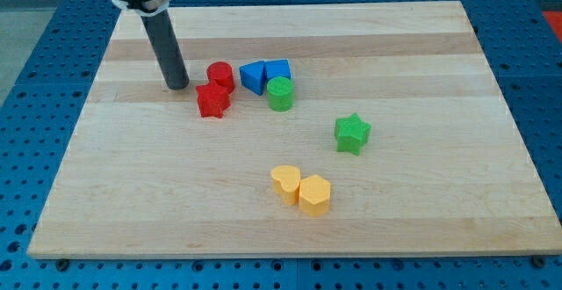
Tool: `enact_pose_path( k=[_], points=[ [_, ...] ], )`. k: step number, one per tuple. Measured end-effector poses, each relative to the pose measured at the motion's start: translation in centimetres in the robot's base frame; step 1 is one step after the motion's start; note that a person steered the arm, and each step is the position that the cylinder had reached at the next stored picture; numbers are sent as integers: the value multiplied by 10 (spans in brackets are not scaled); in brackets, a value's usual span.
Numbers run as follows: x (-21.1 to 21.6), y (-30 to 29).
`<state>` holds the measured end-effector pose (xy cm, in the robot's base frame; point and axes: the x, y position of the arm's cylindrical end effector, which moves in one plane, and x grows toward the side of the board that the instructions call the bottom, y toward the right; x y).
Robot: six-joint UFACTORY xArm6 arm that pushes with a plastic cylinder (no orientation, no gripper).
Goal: Nudge the red blocks to the right side slightly
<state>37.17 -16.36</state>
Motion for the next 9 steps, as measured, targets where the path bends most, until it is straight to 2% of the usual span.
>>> enact_pose_path(
  k=[2,9],
  points=[
    [0,28],
    [-1,30]
  ],
)
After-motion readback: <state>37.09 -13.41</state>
